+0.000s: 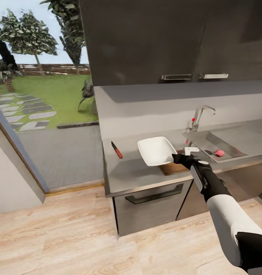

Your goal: In the kitchen, take the Vidalia onion out of the sink, dice it on the chopping board with the paring knife, put the diced onion into the bowl on the countertop, then place both the paring knife and the chopping board into the sink.

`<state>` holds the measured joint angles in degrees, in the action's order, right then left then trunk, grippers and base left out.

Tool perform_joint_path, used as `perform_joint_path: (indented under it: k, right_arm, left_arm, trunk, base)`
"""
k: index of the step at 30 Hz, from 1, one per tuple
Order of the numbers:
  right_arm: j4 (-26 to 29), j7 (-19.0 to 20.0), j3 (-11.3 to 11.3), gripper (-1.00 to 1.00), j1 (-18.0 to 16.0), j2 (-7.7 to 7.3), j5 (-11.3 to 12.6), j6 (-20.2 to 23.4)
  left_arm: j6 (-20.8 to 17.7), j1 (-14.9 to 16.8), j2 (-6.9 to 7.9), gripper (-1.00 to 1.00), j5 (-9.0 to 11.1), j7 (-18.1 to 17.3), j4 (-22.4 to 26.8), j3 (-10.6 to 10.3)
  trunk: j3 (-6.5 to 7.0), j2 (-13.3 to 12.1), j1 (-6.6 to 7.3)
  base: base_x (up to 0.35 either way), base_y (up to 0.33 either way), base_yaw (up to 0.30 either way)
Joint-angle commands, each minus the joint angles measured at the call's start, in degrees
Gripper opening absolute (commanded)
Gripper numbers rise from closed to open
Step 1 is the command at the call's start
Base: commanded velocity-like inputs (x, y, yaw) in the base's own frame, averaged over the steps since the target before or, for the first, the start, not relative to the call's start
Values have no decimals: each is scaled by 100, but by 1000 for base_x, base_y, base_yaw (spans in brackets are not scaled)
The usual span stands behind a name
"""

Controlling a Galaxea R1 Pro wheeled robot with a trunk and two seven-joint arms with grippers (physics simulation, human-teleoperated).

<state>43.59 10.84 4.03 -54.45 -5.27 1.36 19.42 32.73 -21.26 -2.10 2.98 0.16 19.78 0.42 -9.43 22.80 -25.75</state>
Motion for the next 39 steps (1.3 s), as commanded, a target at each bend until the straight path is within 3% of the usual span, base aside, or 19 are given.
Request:
perform_joint_path:
  k: [1,7,12,18,39]
  right_arm:
    - [10,3,15,-100,-4,8,17,40]
    - [10,-359,-3,-100,-4,60,3,202]
    - [31,-732,-5,-100,-4,227,10,429]
    - [36,-804,-7,-100,-4,268,-1,451]
    - [35,-812,-1,-100,-4,273,1,452]
  left_arm:
    - [5,-1,-1,100,27,-6,8,2]
    - [9,-1,-1,100,27,-6,8,1]
    - [13,-1,-3,100,27,-5,8,2]
    - [11,-1,-3,100,27,-7,8,2]
    - [10,-1,-11,100,20,-5,8,2]
  trunk:
    - [-10,12,-4]
    - [-10,12,-4]
    - [-10,12,-4]
    - [-10,12,-4]
    - [-10,12,-4]
  base:
    - [0,197,0]
    - [0,62,0]
    - [0,5,0]
    - [0,0,44]
    - [-6,-1,254]
